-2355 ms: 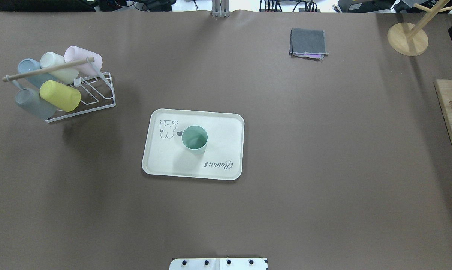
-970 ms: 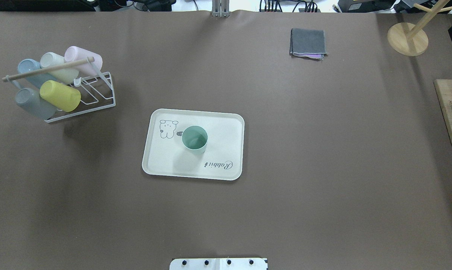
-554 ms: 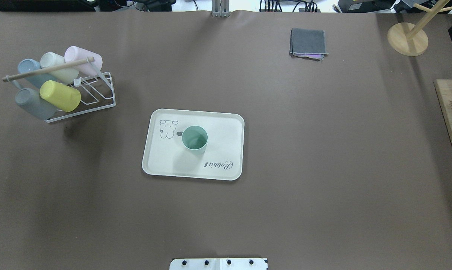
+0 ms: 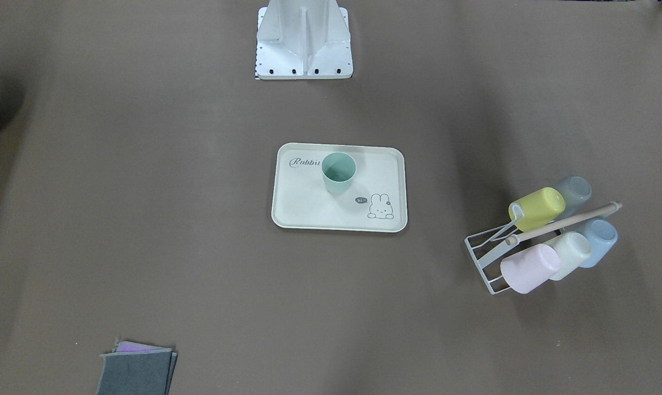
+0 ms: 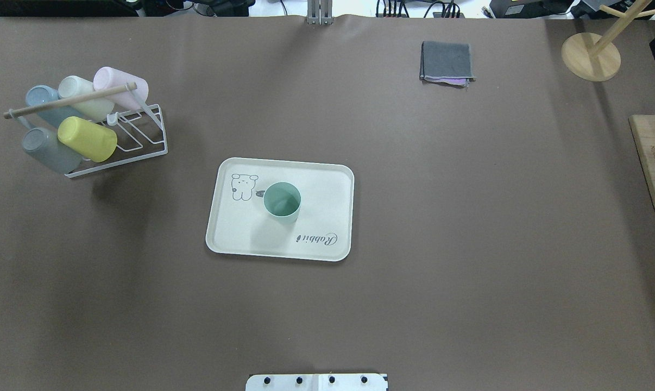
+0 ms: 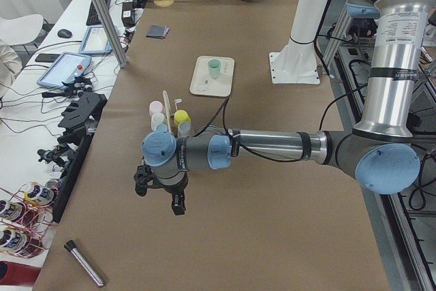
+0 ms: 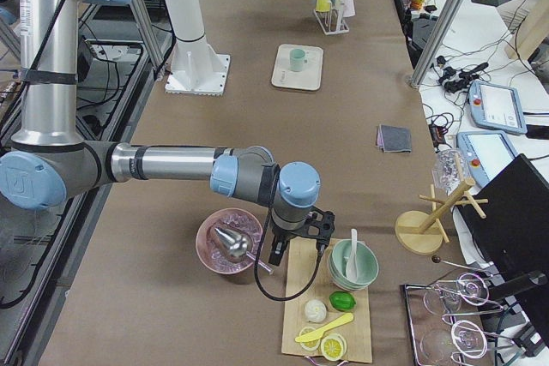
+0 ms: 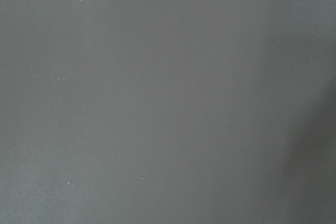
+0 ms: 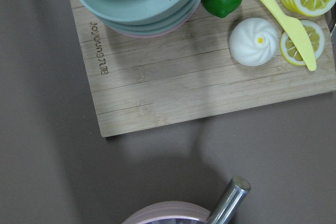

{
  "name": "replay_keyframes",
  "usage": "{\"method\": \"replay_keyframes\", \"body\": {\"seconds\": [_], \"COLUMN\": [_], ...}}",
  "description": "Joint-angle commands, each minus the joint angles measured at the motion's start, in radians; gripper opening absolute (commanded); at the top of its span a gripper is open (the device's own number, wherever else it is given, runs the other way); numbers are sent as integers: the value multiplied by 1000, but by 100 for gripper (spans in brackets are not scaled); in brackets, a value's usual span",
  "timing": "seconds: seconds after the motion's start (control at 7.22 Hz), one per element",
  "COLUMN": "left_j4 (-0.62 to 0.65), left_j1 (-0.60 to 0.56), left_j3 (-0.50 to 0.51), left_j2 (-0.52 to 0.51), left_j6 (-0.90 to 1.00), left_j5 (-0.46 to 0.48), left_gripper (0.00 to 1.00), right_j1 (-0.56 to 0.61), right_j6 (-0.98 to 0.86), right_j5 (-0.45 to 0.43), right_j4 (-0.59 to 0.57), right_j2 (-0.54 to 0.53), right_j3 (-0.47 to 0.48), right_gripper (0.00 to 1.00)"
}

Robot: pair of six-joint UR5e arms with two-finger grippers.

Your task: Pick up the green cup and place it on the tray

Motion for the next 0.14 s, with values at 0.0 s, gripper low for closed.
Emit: {"method": "replay_keyframes", "body": {"seconds": [0.0], "left_j4": [-1], "left_j1": [0], "left_j3": [10], "left_j2": [2], "left_j6": [0], "left_j5": [0], "left_gripper": [98], "right_j1": [0], "right_j6": [-1], "right_j5": [-1], "right_j4": [0], "right_j2": [-1], "right_j3": [1], "right_gripper": [100]}}
